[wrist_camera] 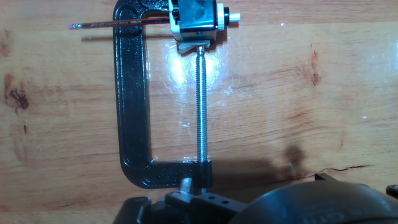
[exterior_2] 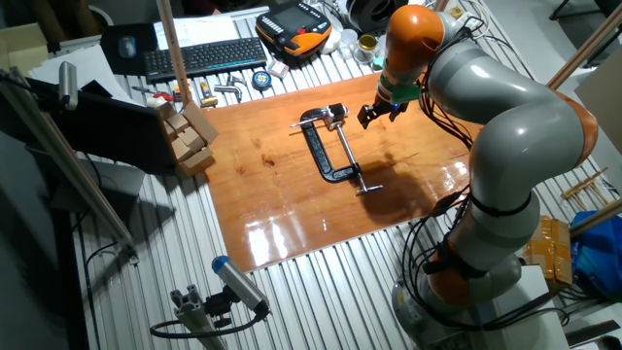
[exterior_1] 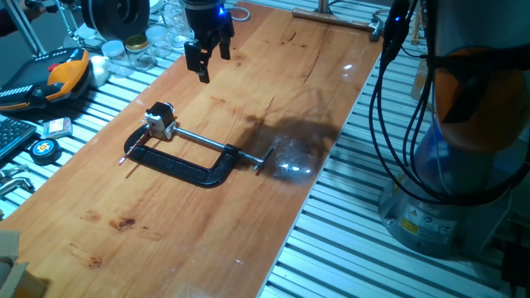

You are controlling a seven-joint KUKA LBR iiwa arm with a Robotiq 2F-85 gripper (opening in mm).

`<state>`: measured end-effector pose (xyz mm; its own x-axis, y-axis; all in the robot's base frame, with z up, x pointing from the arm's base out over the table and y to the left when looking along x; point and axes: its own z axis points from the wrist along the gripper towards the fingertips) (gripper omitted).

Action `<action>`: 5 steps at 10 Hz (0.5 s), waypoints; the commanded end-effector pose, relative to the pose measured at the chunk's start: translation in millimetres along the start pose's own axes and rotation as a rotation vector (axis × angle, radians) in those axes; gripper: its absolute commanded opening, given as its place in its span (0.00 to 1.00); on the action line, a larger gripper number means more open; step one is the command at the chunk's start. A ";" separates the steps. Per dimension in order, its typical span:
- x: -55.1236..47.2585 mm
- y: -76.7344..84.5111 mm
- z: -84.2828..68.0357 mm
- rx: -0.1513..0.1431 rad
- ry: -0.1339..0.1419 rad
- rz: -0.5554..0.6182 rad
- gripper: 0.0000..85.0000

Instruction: Sharpen the pencil with a pencil sharpener

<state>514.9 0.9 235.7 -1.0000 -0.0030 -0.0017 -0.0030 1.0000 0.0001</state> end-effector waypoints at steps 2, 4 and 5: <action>-0.1 -0.3 -2.0 0.017 0.066 -0.052 0.00; -0.3 -0.6 -3.5 0.018 0.068 -0.052 0.00; -0.5 -0.4 -3.4 0.018 0.068 -0.052 0.00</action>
<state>515.4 0.5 239.2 -0.9963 -0.0544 0.0662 -0.0556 0.9983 -0.0164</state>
